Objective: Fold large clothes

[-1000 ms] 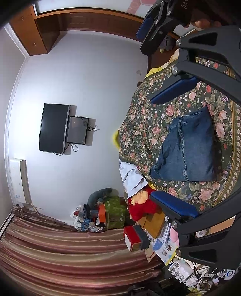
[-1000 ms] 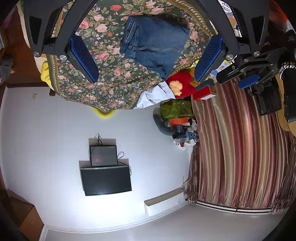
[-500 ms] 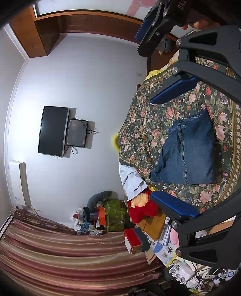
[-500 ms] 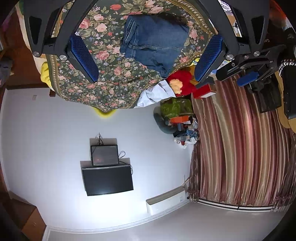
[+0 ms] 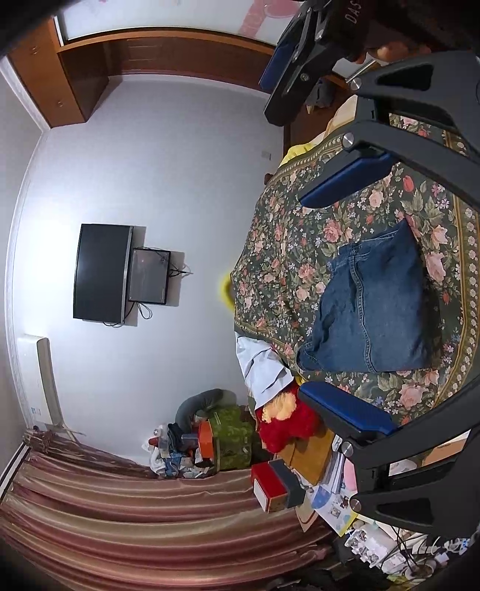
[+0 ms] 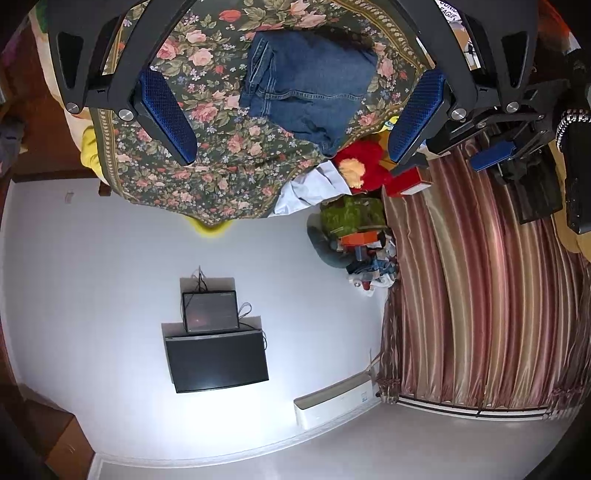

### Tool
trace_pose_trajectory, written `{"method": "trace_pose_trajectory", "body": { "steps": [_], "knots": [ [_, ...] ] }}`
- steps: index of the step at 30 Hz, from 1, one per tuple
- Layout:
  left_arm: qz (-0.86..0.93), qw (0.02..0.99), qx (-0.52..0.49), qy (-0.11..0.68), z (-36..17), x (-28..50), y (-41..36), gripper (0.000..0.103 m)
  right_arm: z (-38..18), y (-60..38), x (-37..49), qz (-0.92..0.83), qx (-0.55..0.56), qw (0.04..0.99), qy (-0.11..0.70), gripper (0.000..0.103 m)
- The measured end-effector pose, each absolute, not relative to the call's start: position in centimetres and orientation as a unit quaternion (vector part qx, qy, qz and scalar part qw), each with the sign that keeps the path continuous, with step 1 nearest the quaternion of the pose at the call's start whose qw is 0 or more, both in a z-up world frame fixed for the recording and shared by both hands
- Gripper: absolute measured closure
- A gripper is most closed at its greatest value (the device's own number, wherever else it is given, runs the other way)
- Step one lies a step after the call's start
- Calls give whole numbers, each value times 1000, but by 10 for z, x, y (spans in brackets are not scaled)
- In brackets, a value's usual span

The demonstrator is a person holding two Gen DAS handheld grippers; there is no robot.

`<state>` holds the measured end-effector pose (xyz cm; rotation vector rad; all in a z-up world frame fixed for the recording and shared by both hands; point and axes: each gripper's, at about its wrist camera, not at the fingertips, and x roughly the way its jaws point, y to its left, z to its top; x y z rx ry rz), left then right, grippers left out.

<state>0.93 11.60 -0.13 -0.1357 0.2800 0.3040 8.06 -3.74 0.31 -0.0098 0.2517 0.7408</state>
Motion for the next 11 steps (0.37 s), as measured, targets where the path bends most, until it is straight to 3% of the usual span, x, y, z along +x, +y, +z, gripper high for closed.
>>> {"method": "trace_pose_trajectory", "body": {
  "steps": [11],
  "knots": [
    [146,977,-69,138,-1,8,118,8,1,-28,74,355,0,926,128,0]
  ]
}}
